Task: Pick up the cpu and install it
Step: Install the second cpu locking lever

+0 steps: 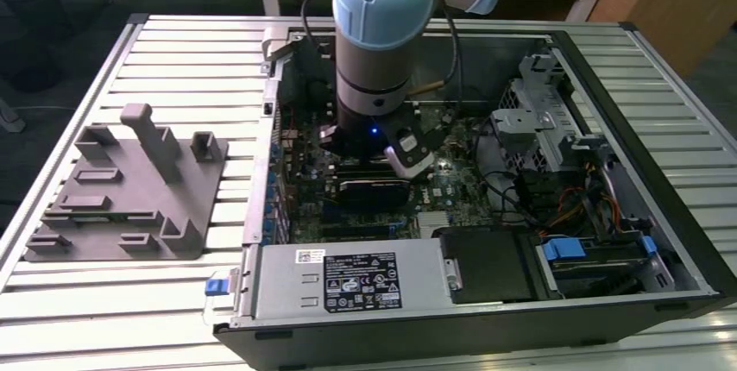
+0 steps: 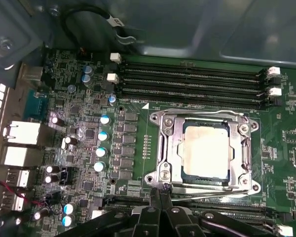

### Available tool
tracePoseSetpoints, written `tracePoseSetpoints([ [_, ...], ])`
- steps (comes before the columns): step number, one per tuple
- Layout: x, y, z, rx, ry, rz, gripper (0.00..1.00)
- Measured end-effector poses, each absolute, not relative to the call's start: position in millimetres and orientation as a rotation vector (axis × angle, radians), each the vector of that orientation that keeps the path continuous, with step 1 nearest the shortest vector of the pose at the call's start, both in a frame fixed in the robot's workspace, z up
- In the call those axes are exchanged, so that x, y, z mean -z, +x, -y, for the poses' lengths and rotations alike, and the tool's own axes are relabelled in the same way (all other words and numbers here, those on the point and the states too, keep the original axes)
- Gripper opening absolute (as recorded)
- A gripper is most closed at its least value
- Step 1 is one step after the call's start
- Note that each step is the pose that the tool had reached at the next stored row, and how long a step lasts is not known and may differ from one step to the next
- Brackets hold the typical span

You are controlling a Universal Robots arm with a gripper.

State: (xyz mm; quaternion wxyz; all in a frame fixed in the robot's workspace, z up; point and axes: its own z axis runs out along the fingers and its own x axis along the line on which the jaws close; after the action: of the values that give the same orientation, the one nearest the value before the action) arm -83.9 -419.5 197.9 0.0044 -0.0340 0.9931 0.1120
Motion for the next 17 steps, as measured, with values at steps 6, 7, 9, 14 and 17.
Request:
tracePoseSetpoints([
  [6, -196, -86, 420, -0.394, -0.106, -3.105, 0.11],
  [7, -196, -86, 420, -0.398, -0.106, -3.104, 0.11],
  [9, -195, -89, 420, -0.409, -0.106, -3.103, 0.11],
  [14, -193, -94, 420, -0.442, -0.106, -3.098, 0.11],
  [17, -192, -95, 420, -0.473, -0.105, -3.093, 0.11],
])
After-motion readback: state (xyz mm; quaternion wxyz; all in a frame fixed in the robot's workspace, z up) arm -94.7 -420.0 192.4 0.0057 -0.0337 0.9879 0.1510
